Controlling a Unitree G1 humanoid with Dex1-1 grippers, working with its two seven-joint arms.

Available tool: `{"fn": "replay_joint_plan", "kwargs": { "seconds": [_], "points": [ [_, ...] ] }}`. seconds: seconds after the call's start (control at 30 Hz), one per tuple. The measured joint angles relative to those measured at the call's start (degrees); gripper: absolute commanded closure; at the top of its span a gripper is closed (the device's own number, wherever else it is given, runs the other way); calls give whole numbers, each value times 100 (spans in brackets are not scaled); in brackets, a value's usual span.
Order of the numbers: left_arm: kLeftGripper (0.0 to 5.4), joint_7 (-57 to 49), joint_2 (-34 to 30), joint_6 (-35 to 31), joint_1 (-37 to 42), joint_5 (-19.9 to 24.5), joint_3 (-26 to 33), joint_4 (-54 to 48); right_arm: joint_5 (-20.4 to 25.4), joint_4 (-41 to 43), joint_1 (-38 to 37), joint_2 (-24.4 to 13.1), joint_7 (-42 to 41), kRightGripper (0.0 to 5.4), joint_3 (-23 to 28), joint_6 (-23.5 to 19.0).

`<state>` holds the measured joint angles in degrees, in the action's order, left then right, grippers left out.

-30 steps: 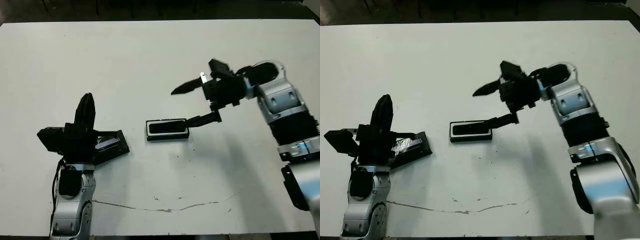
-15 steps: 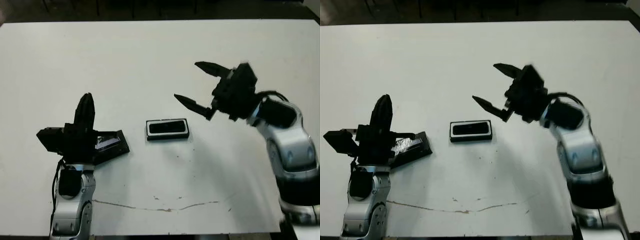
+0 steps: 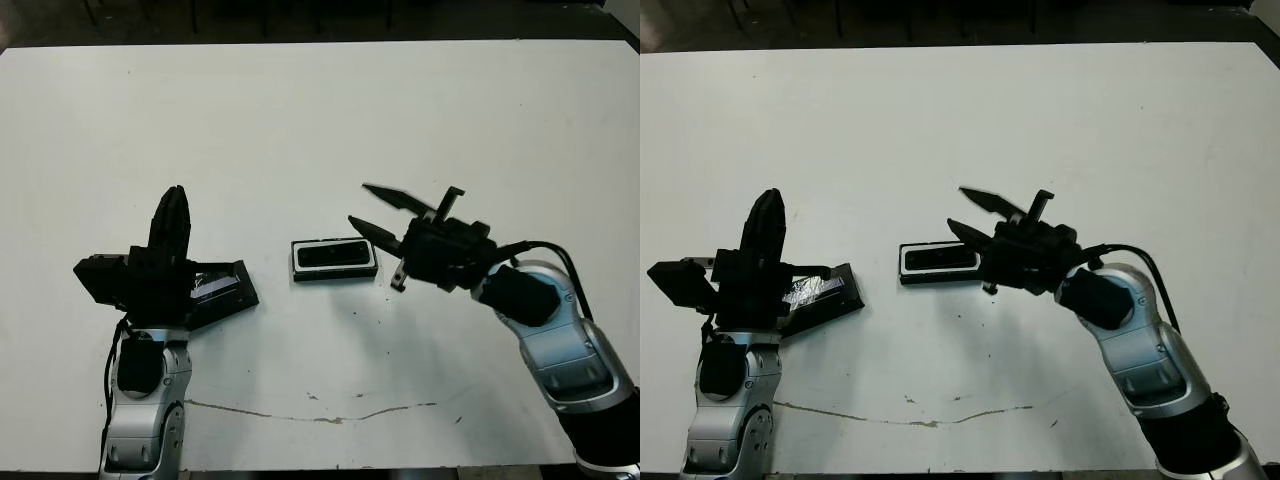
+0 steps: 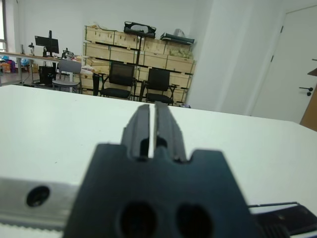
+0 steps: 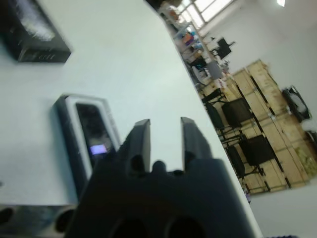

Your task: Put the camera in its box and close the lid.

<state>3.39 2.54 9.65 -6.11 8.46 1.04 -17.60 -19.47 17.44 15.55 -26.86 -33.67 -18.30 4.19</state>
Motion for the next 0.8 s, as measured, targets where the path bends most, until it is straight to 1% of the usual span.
{"fn": "replay_joint_plan", "kwargs": {
  "seconds": [0.07,0.1,0.33,0.5,0.63,0.8],
  "points": [
    [540,0,1,0,-1,0,-3,-1,-163,-99,5,-11,-1,532,-116,23],
    [540,0,2,0,-2,0,-2,-1,-212,-128,13,-10,-12,538,-165,20],
    [540,0,4,16,-12,-12,-11,-2,-584,-318,31,31,-39,538,-416,14],
    [540,0,23,46,-52,-11,-35,-2,-752,-425,-73,44,143,538,-504,36],
    [540,-7,28,47,-67,-37,-46,-5,-901,-544,-222,30,313,538,-564,303],
    [540,-34,40,53,-113,-73,-73,-14,-948,-561,-301,14,330,538,-560,351]
  ]
}}
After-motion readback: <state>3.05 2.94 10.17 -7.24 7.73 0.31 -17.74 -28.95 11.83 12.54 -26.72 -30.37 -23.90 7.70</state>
